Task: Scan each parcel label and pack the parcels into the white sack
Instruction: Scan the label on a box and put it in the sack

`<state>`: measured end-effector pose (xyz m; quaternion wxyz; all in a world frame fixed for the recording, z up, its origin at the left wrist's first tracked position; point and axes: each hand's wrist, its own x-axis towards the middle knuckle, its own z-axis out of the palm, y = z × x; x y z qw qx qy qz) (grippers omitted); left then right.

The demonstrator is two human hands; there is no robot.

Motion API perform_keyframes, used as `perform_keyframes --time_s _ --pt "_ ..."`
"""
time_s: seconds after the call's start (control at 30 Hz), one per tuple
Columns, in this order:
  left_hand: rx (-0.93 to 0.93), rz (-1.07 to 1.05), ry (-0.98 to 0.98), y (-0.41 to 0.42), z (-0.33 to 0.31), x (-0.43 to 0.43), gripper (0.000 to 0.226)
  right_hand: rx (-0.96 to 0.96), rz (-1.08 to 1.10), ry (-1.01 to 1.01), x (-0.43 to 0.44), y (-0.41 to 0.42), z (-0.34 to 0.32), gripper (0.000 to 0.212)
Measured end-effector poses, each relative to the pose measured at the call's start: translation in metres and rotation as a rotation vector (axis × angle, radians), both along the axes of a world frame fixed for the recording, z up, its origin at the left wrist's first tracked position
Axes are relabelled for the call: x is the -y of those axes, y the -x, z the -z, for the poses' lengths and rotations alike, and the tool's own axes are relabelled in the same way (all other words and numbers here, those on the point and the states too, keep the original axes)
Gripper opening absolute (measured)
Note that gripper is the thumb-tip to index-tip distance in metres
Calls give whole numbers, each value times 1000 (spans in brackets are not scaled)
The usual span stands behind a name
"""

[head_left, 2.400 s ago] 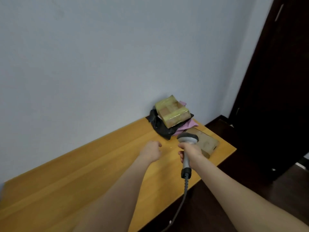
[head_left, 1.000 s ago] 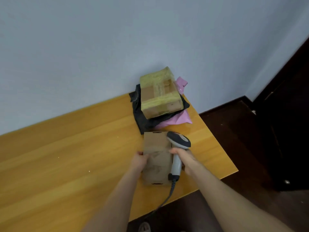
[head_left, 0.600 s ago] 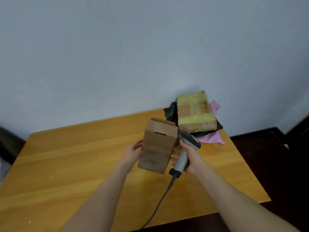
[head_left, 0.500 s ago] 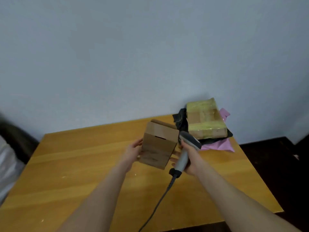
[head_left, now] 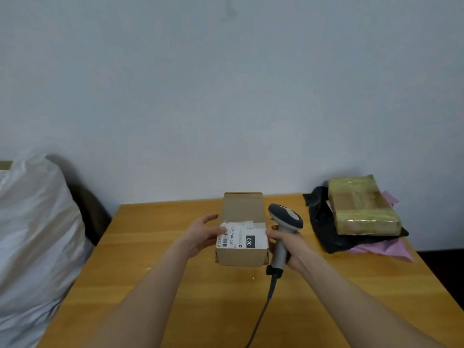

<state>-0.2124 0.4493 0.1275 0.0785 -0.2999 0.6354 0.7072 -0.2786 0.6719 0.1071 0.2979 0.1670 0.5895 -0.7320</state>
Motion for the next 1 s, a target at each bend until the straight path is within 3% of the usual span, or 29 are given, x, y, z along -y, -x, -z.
perform_keyframes --time_s 0.23,0.33,0.5,0.67,0.8,0.87,1.0 --pt "124 180 -46 -22 -3 14 62 -85 1 -75 21 0 -3 22" --pt "114 145 -27 -29 -2 16 65 -83 -43 -79 25 0 -3 21" --pt "151 99 285 -26 3 23 56 -80 -78 -96 26 -1 6 14" --pt "280 358 533 -22 44 25 50 -39 -195 -173 40 -9 34 19" --pt "263 583 742 -7 90 31 47 -2 -312 -305 60 -16 69 23" --pt "240 551 854 2 114 35 46 0 -323 -345 69 -19 86 37" --pt "308 229 981 -4 143 42 57 -23 -369 -397 87 -17 106 52"
